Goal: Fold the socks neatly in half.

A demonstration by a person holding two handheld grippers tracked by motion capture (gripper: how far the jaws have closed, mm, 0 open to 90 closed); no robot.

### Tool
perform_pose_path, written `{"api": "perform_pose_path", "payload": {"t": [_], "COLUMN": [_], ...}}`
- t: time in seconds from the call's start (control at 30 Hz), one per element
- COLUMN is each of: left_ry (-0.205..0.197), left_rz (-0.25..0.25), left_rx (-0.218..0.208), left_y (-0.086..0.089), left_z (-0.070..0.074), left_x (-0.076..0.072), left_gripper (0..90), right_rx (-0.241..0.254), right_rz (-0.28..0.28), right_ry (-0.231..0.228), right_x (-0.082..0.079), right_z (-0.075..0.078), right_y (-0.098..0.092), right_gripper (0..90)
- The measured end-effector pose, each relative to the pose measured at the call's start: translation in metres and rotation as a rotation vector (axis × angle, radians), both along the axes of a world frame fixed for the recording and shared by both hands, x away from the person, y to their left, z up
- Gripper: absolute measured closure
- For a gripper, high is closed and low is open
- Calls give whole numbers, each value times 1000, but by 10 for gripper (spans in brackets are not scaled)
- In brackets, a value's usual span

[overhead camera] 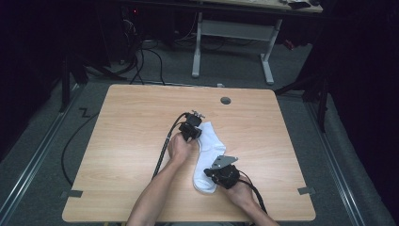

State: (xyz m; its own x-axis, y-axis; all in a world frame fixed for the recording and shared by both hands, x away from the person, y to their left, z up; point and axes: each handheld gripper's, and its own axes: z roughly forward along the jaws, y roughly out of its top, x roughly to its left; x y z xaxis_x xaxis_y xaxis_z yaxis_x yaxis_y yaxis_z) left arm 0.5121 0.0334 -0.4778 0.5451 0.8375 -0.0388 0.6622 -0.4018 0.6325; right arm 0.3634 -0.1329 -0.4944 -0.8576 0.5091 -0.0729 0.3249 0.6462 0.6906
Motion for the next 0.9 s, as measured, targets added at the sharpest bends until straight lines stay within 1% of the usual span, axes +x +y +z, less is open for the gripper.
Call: {"api": "perform_pose_path", "payload": {"t": [0.03,0.17,0.27,0.4,0.6,0.67,0.8,0.9], "left_ry": [2,-16,-36,-50,-71,-77,-85,-89], "left_rz": [-1,0,-3,-8,-17,-21,-28,-31], "left_rx": [-6,-40,-54,-74,-102,-103,-113,-138], "left_y": [1,4,6,8,12,12,12,11], "left_z": [1,7,12,18,27,28,30,32], "left_x": [0,-1,-2,-4,-9,-11,-13,-14], "left_gripper": [896,898,899,899,899,899,899,899], "right_rx": [1,8,9,22,32,41,36,41], "right_rz": [3,2,-1,-2,-4,-11,-15,-14], "right_ry": [-4,-16,-28,-40,-74,-82,-111,-131], "right_x": [-1,-2,-2,-5,-9,-11,-15,-17], "right_z": [1,4,8,14,20,22,27,31], "right_y": [0,-2,-4,-8,-15,-17,-21,-23], "right_gripper": [900,900,900,900,900,900,900,900]}}
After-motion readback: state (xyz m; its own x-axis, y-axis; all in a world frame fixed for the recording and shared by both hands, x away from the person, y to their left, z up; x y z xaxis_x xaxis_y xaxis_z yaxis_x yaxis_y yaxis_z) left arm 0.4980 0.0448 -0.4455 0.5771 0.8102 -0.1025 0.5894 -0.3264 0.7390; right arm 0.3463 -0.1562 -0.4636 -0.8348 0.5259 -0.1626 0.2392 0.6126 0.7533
